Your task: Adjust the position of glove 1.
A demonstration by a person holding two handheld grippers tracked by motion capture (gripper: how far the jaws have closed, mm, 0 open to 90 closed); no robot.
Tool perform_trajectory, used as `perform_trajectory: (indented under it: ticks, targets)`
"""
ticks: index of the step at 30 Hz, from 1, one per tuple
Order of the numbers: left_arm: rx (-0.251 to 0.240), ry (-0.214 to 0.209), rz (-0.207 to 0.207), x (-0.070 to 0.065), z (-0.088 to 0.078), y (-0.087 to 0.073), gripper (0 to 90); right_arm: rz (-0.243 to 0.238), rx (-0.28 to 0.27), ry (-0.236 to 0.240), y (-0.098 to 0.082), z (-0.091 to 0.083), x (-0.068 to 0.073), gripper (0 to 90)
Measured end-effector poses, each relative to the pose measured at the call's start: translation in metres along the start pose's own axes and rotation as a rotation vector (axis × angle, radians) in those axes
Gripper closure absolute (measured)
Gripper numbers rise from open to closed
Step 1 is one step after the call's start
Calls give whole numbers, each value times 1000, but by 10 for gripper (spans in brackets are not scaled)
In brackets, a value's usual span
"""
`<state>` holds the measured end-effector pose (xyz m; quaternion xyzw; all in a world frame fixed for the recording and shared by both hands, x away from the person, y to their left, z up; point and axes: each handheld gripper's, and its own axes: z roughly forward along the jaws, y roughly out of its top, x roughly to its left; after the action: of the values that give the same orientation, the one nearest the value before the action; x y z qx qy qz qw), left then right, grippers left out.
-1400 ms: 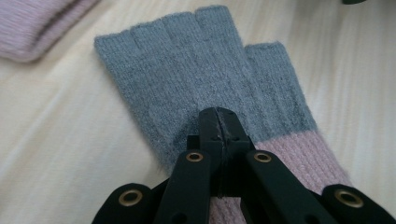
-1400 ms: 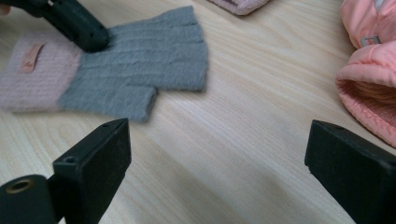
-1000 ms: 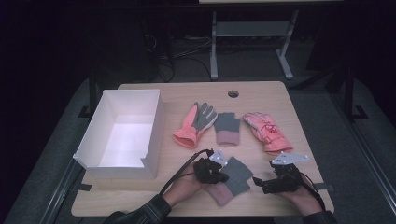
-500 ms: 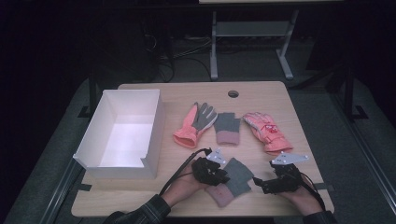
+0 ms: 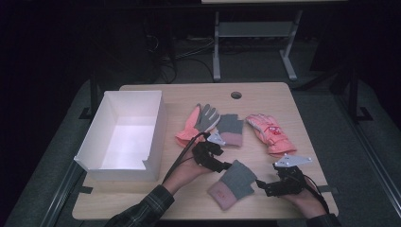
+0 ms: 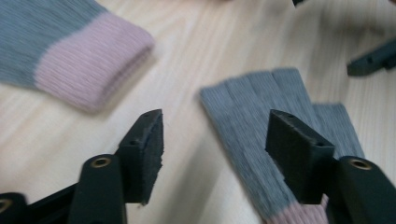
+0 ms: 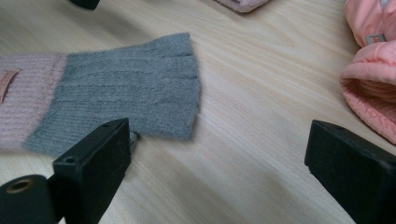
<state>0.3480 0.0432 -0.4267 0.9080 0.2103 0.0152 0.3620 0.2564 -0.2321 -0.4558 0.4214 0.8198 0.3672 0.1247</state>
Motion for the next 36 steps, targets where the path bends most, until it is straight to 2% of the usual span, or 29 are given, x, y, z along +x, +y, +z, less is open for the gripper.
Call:
perform_trajectory:
  ticks: [2,3,4,7,11,14,21,23,25,28,31,33,36]
  targets:
    - [-4,4,1,5,0,4,338,-1,0,-1,0,0,0,67]
    - [-13,4,-15,7,2,6,341,1,-1,-1,0,0,1,67]
    - [-15,11,-10,10,2,8,367,0,-1,0,0,0,1,66]
    - [-32,35,-3,18,4,15,551,1,-3,1,0,-1,1,66]
    - [-66,54,-40,31,9,27,784,1,-1,2,0,-1,1,67]
    - [-64,63,-51,42,13,35,887,1,-1,3,0,-1,1,67]
    - [-61,79,-77,55,33,50,896,1,-4,8,1,-1,1,66]
    - [-62,68,-97,57,40,53,896,2,-4,9,1,-1,1,66]
    - [-38,65,-75,60,48,54,896,-1,-6,8,1,-1,1,67]
    - [-31,64,-79,60,62,55,896,-6,-10,9,1,-1,1,66]
    - [-2,55,-80,59,71,55,896,-7,-11,9,1,-1,1,67]
    - [20,55,-66,58,75,54,897,-8,-13,10,0,-1,1,66]
    - [8,45,-82,58,73,53,897,-4,-12,11,0,-1,1,67]
